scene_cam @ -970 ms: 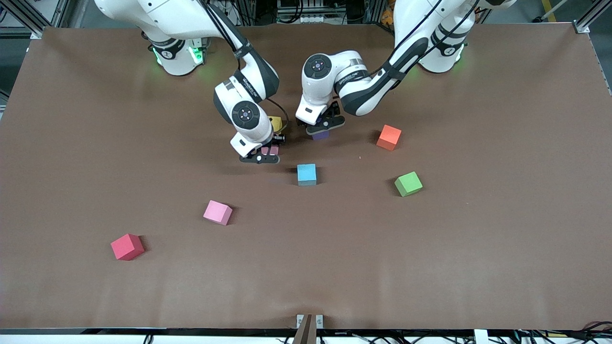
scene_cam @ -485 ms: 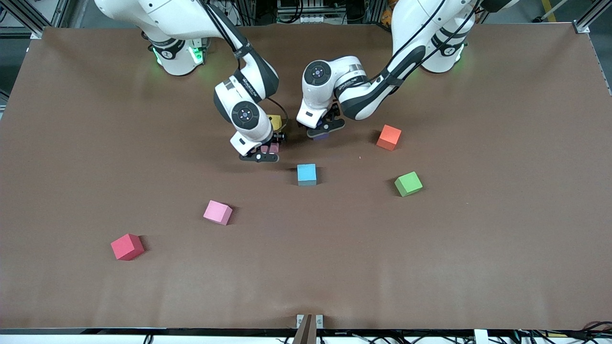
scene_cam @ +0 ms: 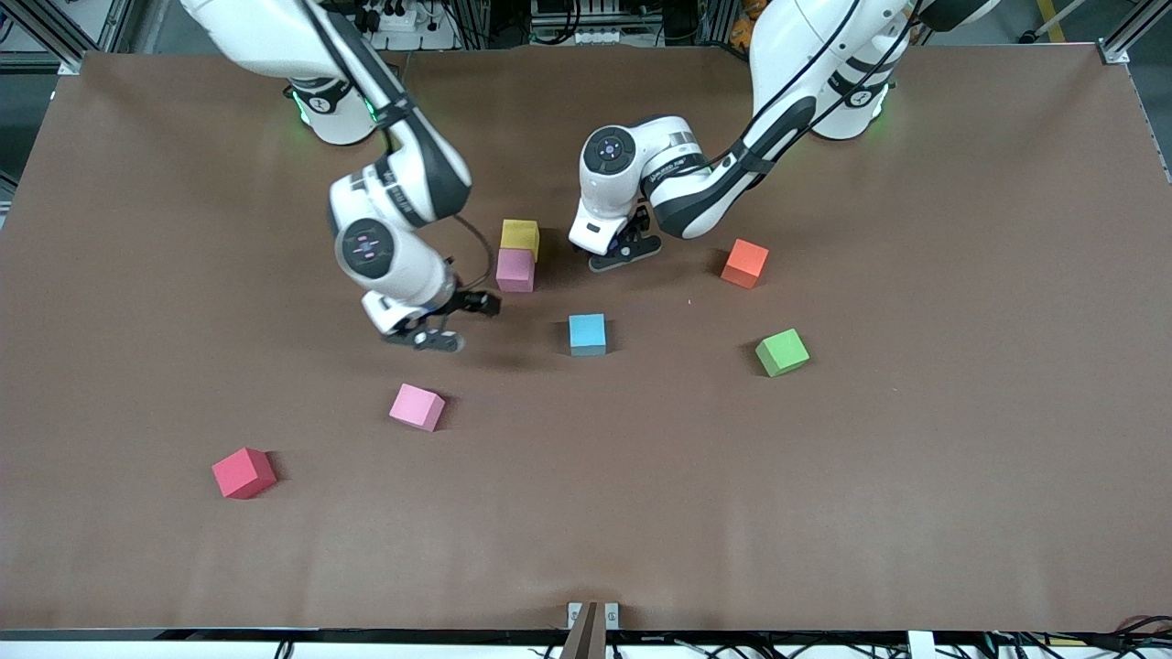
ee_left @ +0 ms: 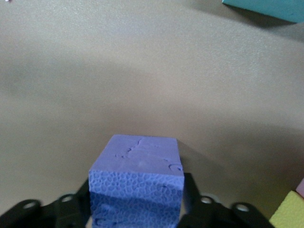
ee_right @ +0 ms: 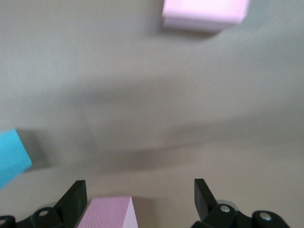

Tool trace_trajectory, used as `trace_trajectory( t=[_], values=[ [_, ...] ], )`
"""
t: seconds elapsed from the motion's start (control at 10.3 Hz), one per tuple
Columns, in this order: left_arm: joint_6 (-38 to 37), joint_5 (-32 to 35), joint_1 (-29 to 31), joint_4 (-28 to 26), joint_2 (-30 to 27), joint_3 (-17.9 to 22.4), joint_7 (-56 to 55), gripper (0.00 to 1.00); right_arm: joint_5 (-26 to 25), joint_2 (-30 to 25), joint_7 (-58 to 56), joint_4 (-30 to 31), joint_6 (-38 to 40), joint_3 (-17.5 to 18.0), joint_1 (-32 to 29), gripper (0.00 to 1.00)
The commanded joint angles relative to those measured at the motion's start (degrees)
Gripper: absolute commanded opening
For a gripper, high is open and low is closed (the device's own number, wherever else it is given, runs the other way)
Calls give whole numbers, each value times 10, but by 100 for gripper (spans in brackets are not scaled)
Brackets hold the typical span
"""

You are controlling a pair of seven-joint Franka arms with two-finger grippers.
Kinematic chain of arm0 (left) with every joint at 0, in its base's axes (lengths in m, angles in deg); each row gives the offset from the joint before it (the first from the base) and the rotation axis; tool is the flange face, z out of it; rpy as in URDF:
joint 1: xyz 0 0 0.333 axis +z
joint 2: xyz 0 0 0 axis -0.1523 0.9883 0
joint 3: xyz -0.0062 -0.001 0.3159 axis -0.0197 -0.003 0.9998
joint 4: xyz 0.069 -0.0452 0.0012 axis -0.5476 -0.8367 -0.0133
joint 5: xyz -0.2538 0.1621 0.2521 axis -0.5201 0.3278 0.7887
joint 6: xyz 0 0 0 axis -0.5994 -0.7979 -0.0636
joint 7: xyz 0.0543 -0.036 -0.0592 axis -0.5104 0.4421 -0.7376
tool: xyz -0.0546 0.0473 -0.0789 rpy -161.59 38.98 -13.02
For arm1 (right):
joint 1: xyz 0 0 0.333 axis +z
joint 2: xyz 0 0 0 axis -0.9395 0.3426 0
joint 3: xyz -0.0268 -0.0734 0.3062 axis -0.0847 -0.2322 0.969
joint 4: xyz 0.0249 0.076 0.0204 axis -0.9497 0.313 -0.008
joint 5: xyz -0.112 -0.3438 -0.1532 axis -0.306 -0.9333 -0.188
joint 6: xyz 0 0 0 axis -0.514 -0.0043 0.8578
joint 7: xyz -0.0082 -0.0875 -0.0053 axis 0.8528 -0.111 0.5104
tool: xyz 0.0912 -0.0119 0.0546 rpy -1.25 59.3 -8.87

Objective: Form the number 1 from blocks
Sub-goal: 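Reach the right gripper to the second pink cube while the left gripper lifts purple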

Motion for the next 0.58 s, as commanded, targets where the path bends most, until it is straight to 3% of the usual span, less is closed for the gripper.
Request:
trace_trajectory(
  t=[0.0, 0.39, 0.48],
  values=[
    [-9, 16, -2, 7, -1, -1, 3, 0, 7, 52, 2, -70, 7, -11, -38, 100],
    [-53, 17, -10, 8, -28, -58, -4, 0, 1, 148, -13, -200, 7, -95, -33, 100],
    [-55, 16, -12, 18, -26, -76, -6, 0, 1, 157, -14, -214, 6, -101, -33, 100]
  ],
)
